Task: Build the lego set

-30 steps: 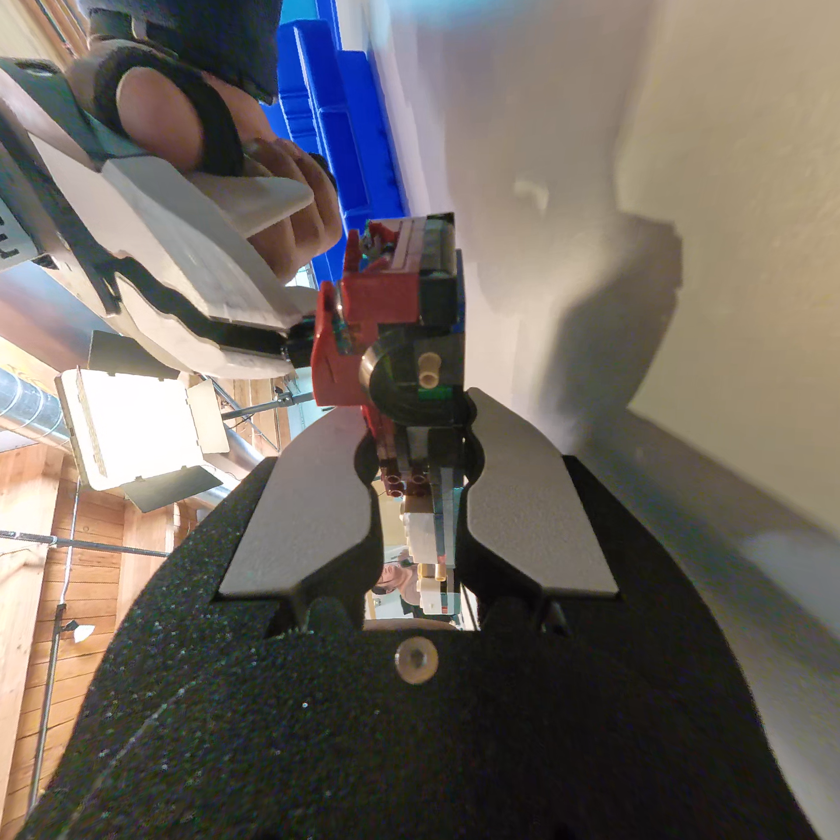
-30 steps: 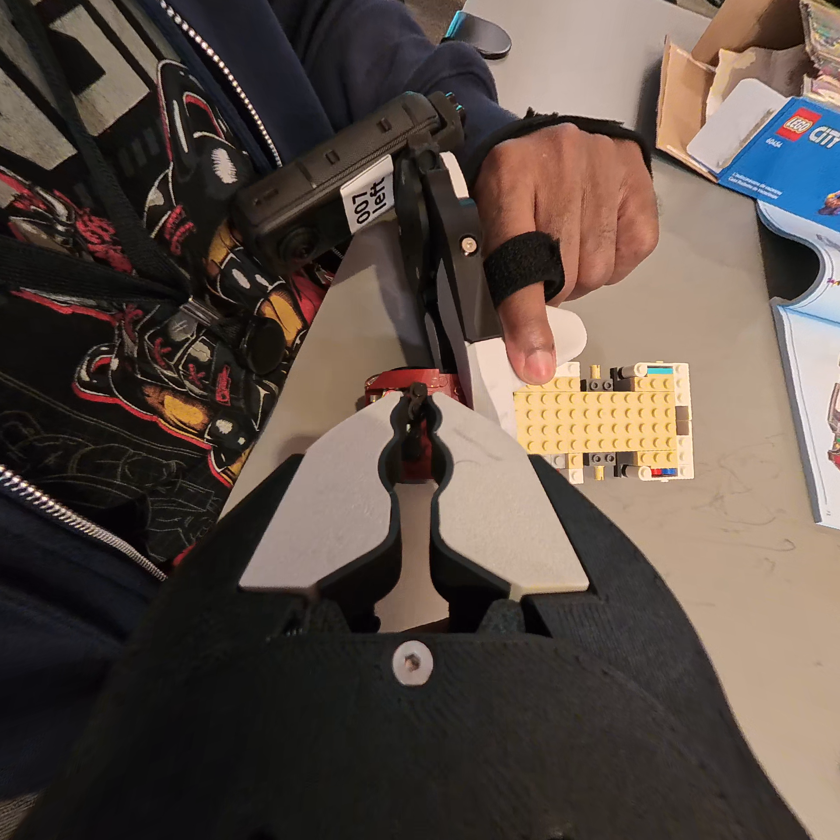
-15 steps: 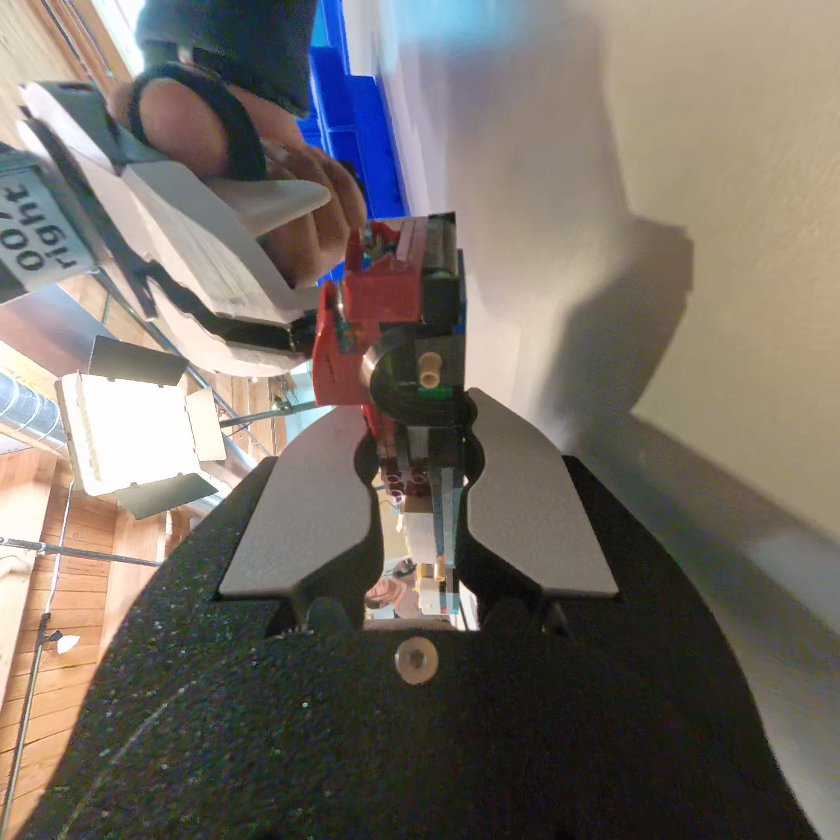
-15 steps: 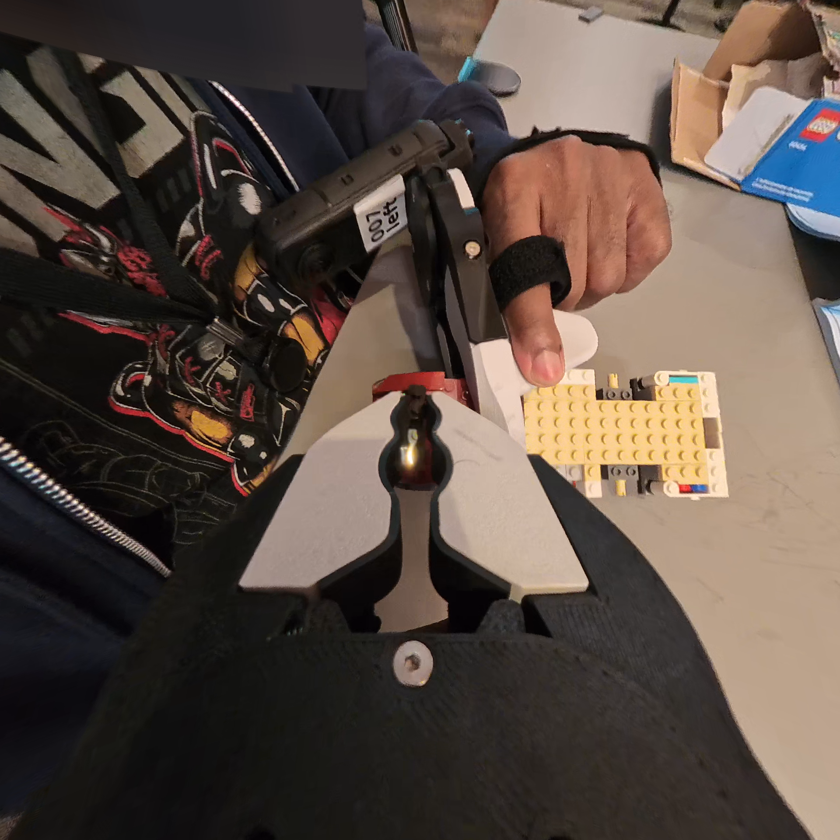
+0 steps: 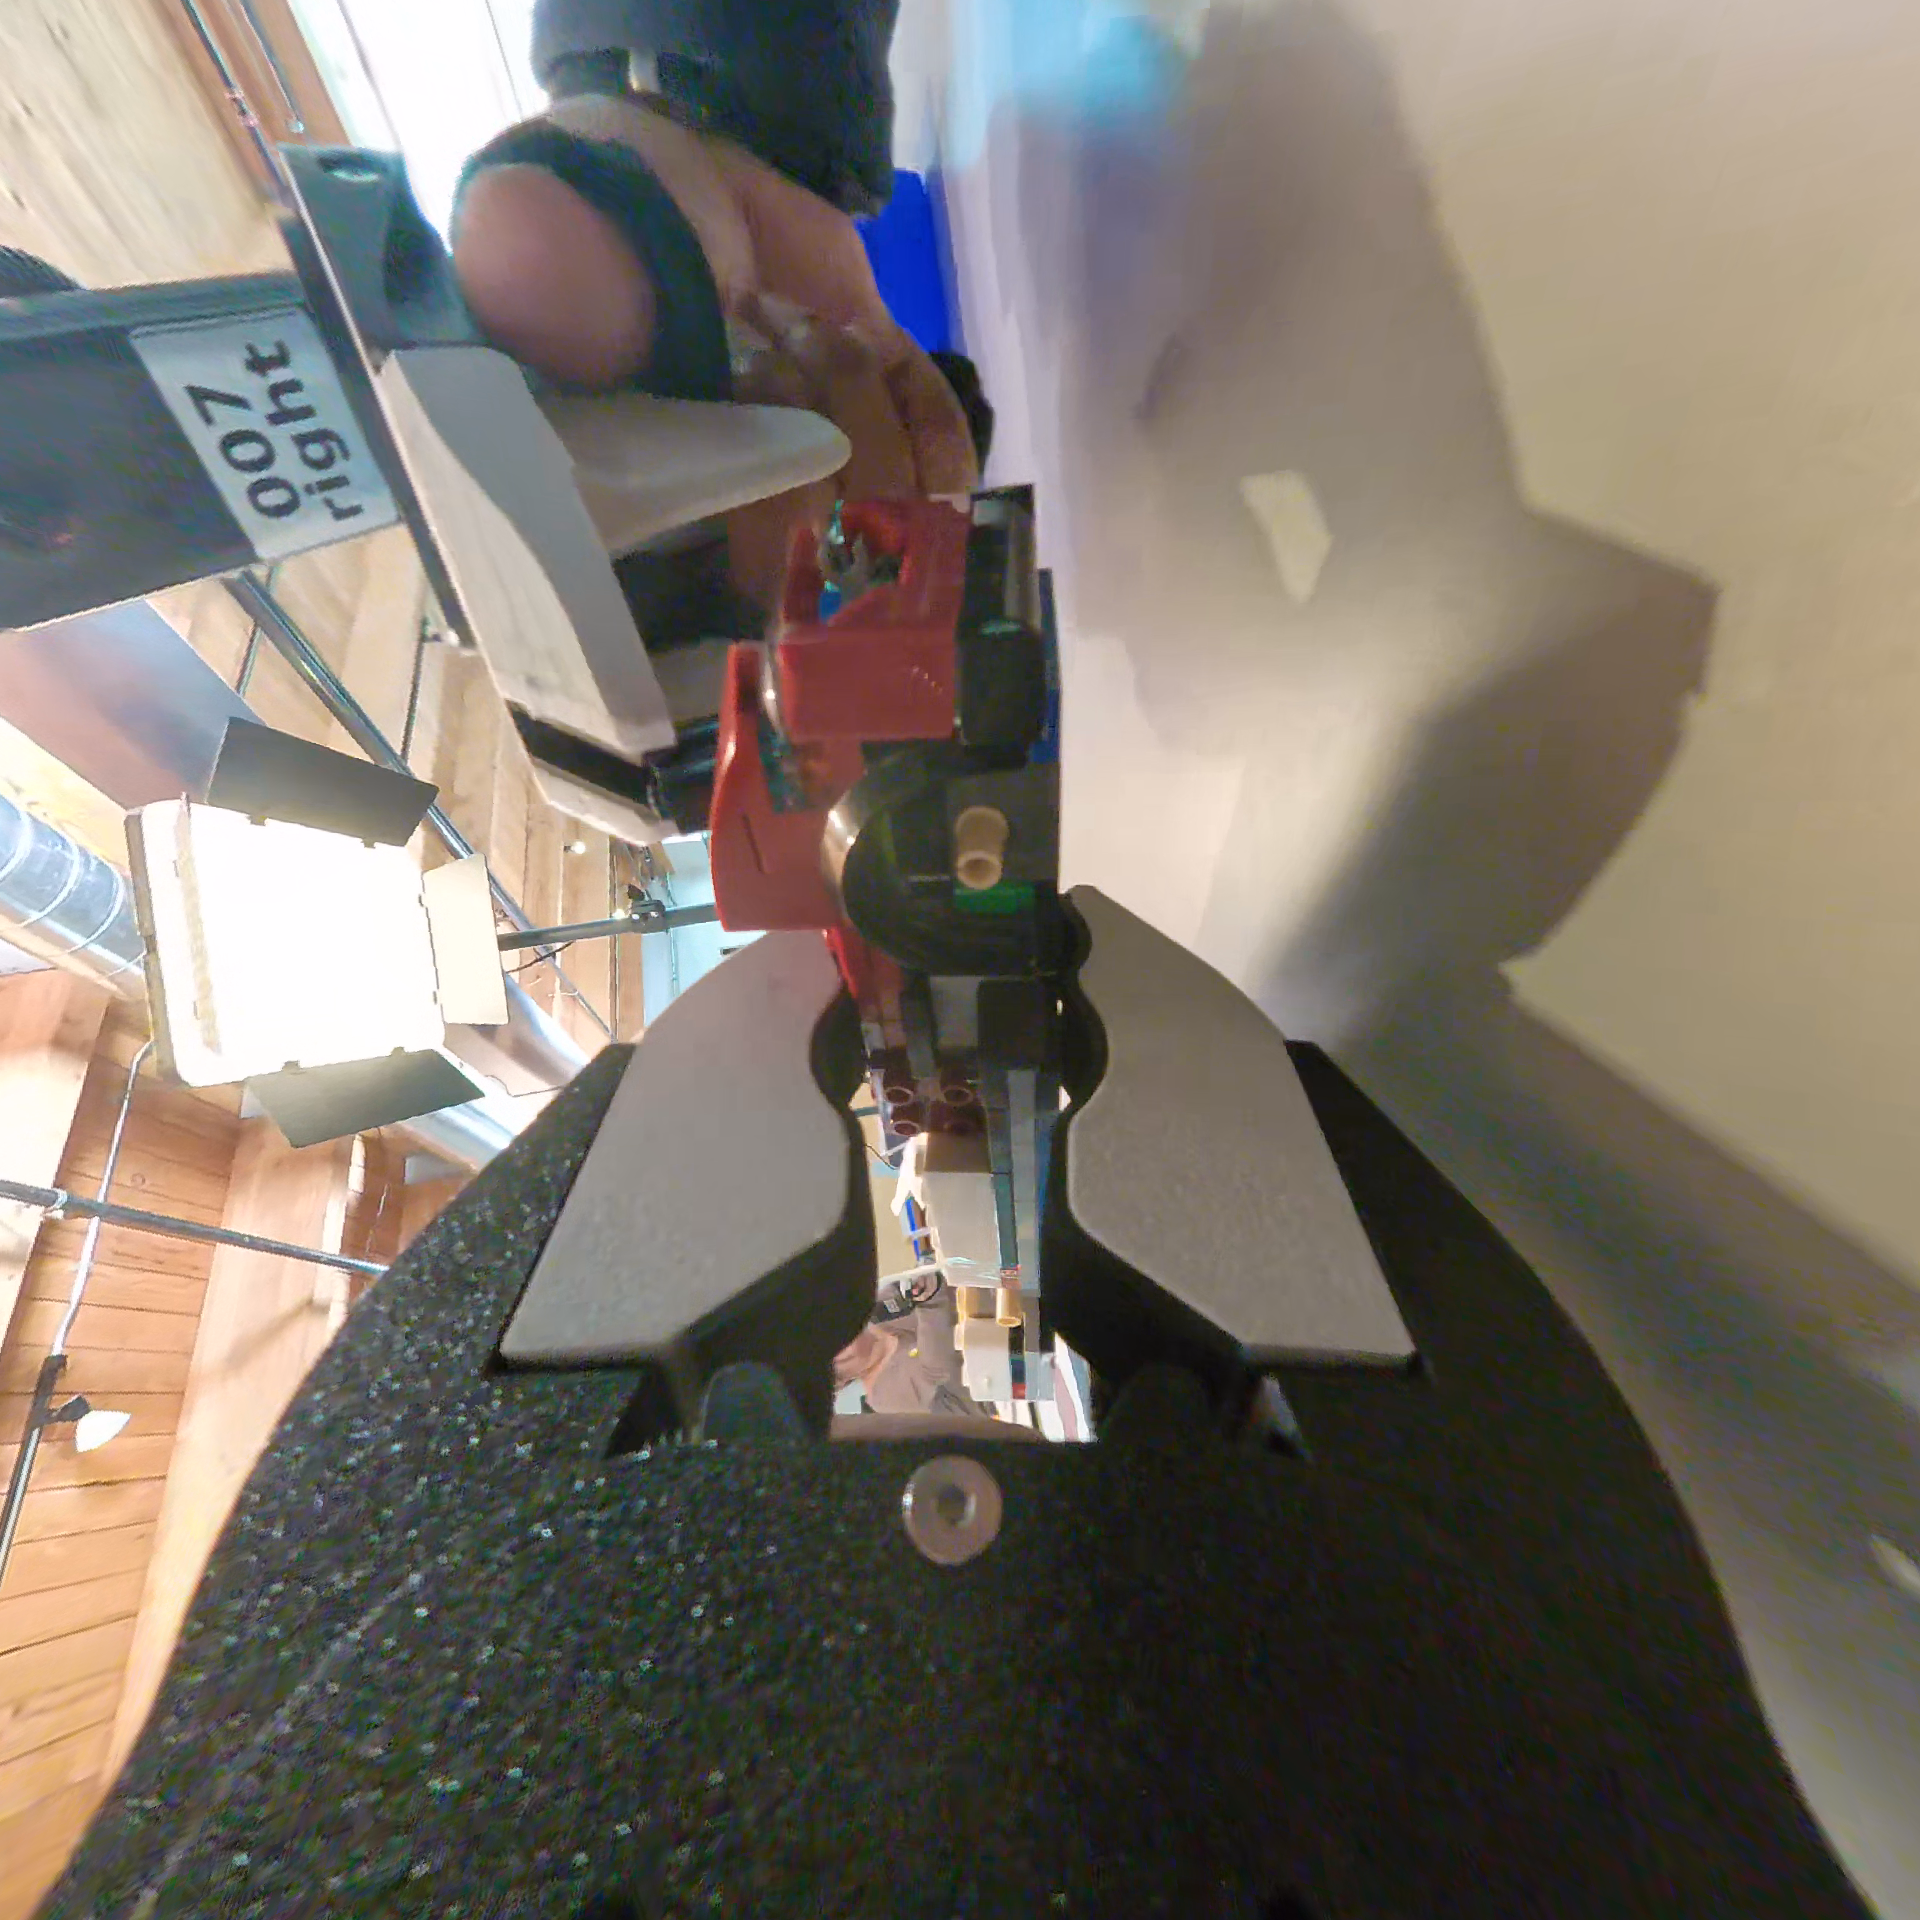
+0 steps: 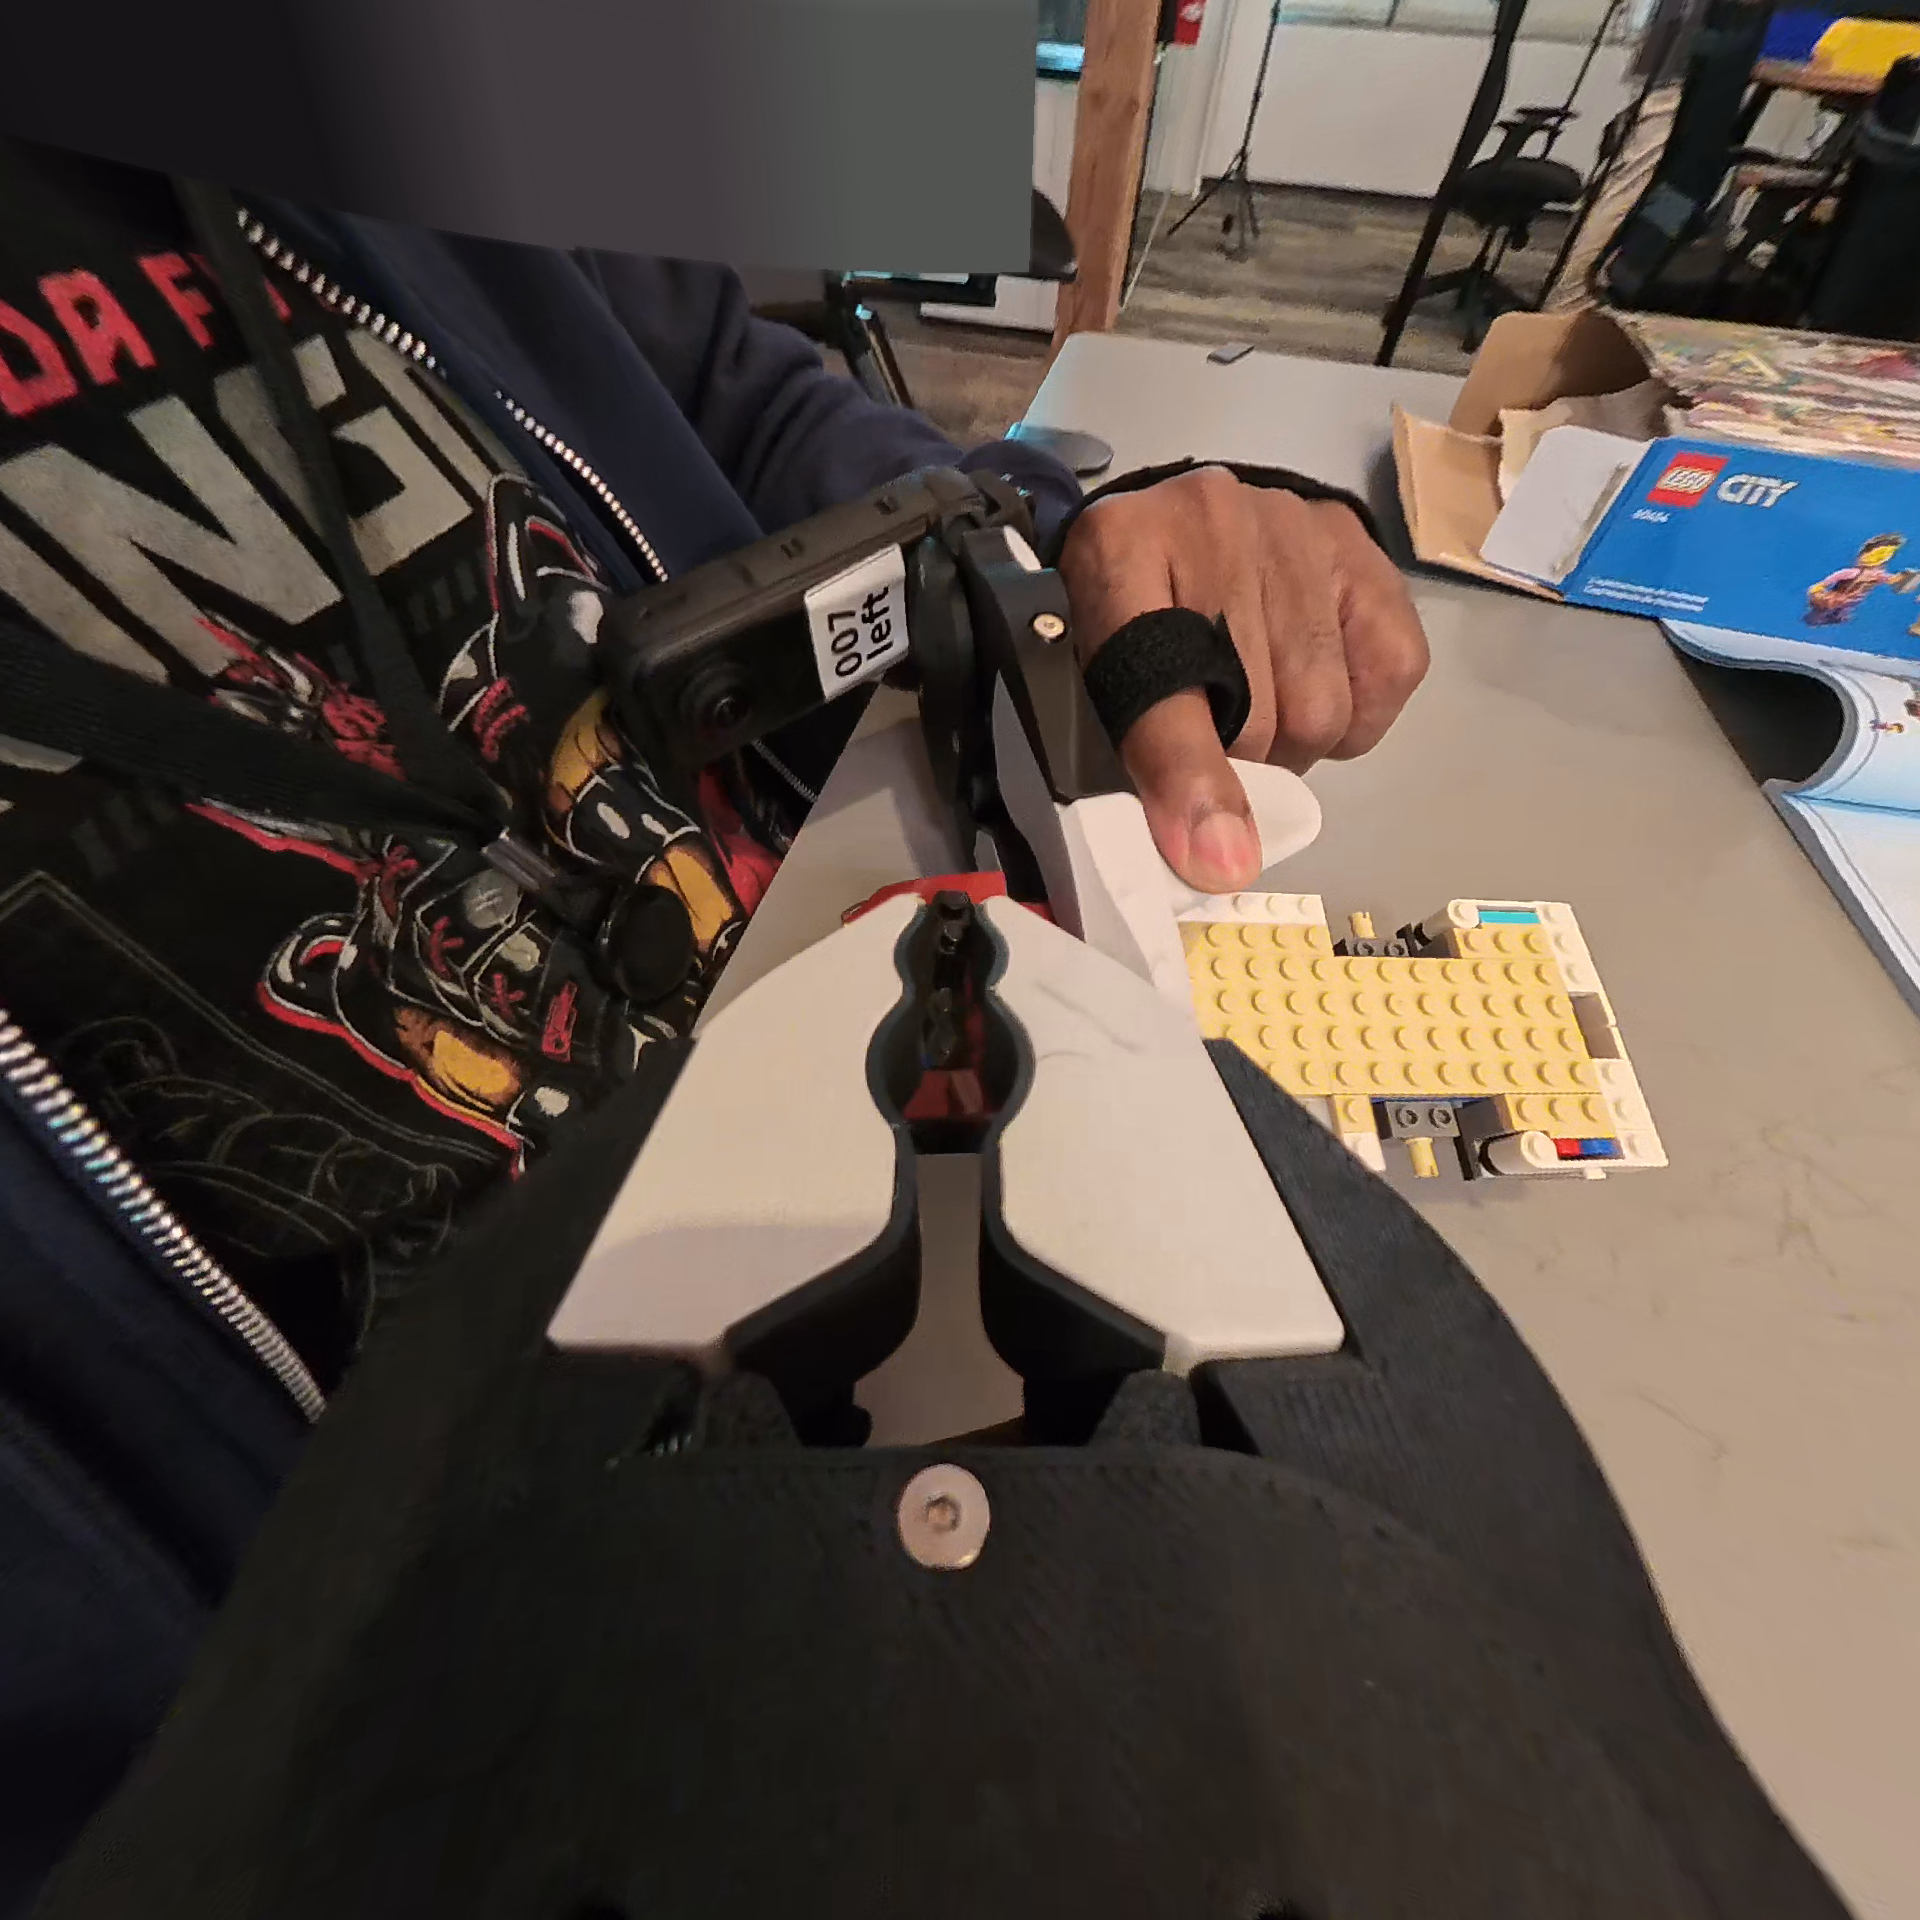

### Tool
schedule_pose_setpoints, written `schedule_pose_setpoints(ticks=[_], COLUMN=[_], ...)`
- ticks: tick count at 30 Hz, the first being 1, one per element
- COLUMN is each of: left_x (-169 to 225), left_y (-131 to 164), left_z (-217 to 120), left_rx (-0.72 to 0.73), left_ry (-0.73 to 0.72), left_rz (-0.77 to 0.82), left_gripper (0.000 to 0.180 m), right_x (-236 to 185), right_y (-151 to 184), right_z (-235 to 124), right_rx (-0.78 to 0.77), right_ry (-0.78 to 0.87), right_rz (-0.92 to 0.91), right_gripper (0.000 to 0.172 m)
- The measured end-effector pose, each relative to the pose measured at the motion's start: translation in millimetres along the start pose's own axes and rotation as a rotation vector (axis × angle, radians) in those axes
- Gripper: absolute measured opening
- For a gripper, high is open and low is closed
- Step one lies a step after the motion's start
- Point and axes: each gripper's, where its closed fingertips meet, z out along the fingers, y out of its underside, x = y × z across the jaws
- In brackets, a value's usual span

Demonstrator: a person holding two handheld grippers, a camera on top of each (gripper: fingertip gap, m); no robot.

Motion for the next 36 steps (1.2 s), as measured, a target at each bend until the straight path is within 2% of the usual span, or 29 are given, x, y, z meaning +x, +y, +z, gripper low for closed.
schedule_pose_setpoints(ticks=[7,15,23,36], left_x=[-3.9,-2.5,-4.2,-1.8], left_y=[0.2,0.6,1.8,3.4], left_z=[-0.2,0.3,-0.4,-0.3], left_rx=[0.004,0.005,0.005,-0.009], left_ry=[-0.02,-0.024,-0.036,-0.037], left_rz=[-0.023,-0.033,-0.047,-0.033], left_gripper=[0.034,0.033,0.034,0.033], right_x=[2.5,3.7,5.6,10.2], right_y=[-5.7,-3.0,-4.9,-1.2], right_z=[-0.5,-0.6,-0.4,-0.2], right_rx=[0.11,0.123,0.175,0.162], right_ry=[0.053,0.073,0.119,0.211], right_rz=[0.094,0.115,0.211,0.249], right_gripper=[0.006,0.006,0.006,0.007])
